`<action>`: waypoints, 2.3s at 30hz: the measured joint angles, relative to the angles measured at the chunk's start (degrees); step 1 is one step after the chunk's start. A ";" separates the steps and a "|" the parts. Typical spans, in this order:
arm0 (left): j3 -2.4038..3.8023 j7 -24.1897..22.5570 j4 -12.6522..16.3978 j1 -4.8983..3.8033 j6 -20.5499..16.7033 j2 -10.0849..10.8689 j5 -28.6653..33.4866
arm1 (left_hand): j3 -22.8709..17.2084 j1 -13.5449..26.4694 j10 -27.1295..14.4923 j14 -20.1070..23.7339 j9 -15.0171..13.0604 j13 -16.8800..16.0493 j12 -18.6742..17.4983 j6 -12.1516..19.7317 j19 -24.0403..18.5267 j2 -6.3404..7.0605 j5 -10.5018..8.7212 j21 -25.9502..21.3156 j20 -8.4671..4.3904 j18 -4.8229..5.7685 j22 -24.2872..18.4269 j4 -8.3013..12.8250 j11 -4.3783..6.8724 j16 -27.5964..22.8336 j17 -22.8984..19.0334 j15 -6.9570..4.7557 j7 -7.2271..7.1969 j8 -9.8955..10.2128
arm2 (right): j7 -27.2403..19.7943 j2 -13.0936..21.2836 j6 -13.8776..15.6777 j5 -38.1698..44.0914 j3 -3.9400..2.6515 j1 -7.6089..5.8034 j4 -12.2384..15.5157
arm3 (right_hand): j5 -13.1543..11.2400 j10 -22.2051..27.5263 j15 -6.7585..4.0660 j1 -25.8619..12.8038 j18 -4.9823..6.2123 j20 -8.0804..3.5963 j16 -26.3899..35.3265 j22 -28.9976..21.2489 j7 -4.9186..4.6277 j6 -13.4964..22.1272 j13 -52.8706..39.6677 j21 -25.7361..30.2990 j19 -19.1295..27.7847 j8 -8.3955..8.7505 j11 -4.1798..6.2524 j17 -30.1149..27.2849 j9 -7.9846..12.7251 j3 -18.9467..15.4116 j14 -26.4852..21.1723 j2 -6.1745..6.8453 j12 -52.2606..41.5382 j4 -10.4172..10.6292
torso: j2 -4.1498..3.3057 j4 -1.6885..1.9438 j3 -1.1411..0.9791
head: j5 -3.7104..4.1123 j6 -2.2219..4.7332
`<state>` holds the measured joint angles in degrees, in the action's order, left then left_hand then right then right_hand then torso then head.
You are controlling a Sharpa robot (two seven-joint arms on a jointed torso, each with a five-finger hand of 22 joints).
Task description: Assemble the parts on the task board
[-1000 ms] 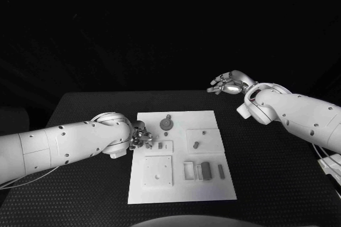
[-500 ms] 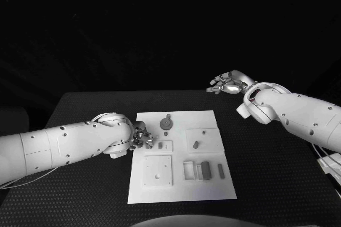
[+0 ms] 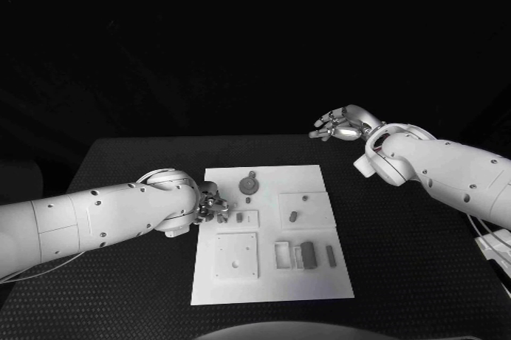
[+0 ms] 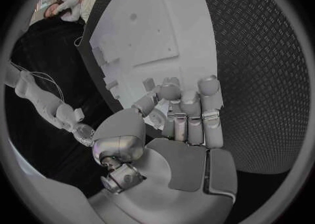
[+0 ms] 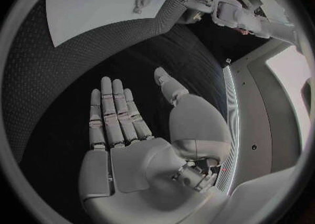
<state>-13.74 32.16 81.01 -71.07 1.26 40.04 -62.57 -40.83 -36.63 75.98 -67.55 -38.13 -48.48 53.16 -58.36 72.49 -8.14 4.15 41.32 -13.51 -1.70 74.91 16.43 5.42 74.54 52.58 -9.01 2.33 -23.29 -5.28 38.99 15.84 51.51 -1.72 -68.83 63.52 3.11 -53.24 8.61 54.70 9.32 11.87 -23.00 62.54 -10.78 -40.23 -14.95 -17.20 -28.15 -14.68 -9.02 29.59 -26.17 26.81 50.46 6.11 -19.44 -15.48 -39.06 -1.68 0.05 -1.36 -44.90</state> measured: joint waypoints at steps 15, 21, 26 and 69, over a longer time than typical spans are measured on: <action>0.03 0.07 -0.17 0.14 0.63 -0.23 -0.56 | 0.35 0.48 0.49 -0.03 0.02 0.18 0.00 -1.37 0.22 -0.47 -0.90 0.00 -0.20 -0.02 -0.01 -0.63 -0.09 0.22 -0.37 0.03 -0.16 -0.01 | 0.01 0.07 -0.04 0.00 0.00 0.00 0.24 | 0.00 0.00 -0.01 0.00 0.00 0.00 0.21 0.06 0.00 0.00 0.13 0.00 0.00 0.00 0.00 0.05 0.00 0.00 0.00 0.00 0.00 0.00 | 0.00 0.00 -0.01 | 0.09 -0.15; 0.09 0.09 -0.19 0.22 0.63 -0.31 -1.13 | 0.34 0.49 0.56 -0.11 -0.02 0.18 0.00 -1.56 0.31 -0.46 -0.90 0.00 -0.11 -0.02 -0.01 -0.63 -0.14 0.22 -0.37 0.11 -0.13 -0.17 | 0.02 0.12 -0.04 -0.01 0.00 0.01 0.36 | 0.00 0.00 -0.01 0.00 0.00 0.00 0.21 0.11 0.00 0.00 0.13 0.00 0.00 0.00 0.00 0.05 0.03 0.00 0.01 0.00 0.00 0.00 | 0.00 -0.01 -0.01 | 0.14 -0.21; 0.09 0.09 -0.16 0.26 0.56 -0.33 -1.56 | 0.34 0.57 0.63 -0.12 -0.06 0.22 0.00 -1.70 0.31 -0.38 -0.90 0.00 -0.11 -0.02 -0.01 -0.63 -0.18 0.22 -0.37 0.12 -0.12 -0.18 | 0.02 0.18 -0.04 -0.01 0.00 0.01 0.40 | 0.00 0.00 -0.01 0.00 0.00 0.00 0.21 0.11 0.00 0.00 0.12 0.00 0.00 0.00 0.00 0.04 0.04 0.00 0.01 0.00 0.00 0.00 | -0.01 0.01 -0.01 | 0.17 -0.21; -0.03 0.14 -0.13 0.54 0.49 -0.23 -1.91 | 1.45 1.06 0.69 -0.09 -0.38 0.81 -0.01 -9.81 0.29 5.29 -1.22 -0.04 -0.08 -0.06 0.01 -3.95 0.14 0.44 -1.64 0.13 -1.41 0.66 | 0.03 0.32 -0.08 -0.07 0.00 0.11 0.47 | 0.00 -0.21 0.19 0.00 -0.86 0.00 0.43 0.26 0.01 0.00 0.35 0.00 0.00 0.00 -0.20 0.08 0.09 -0.16 -0.19 0.00 0.00 0.16 | 0.02 0.02 0.01 | 0.27 -0.25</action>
<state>-13.77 32.30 80.87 -70.53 1.75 39.81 -64.47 -39.39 -35.57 76.67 -67.64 -38.50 -47.68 53.15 -68.17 72.78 -2.85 2.93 41.28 -13.59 -1.76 74.93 12.49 5.56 74.98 50.95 -8.87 0.92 -22.63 -5.25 39.31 15.76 51.43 -1.71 -68.72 63.99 3.11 -53.45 8.80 54.70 8.45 11.87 -22.57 62.80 -10.78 -40.24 -14.60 -17.20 -28.15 -14.68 -9.22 29.66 -26.08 26.65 50.27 6.11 -19.44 -15.33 -39.03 -1.66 0.07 -1.09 -45.15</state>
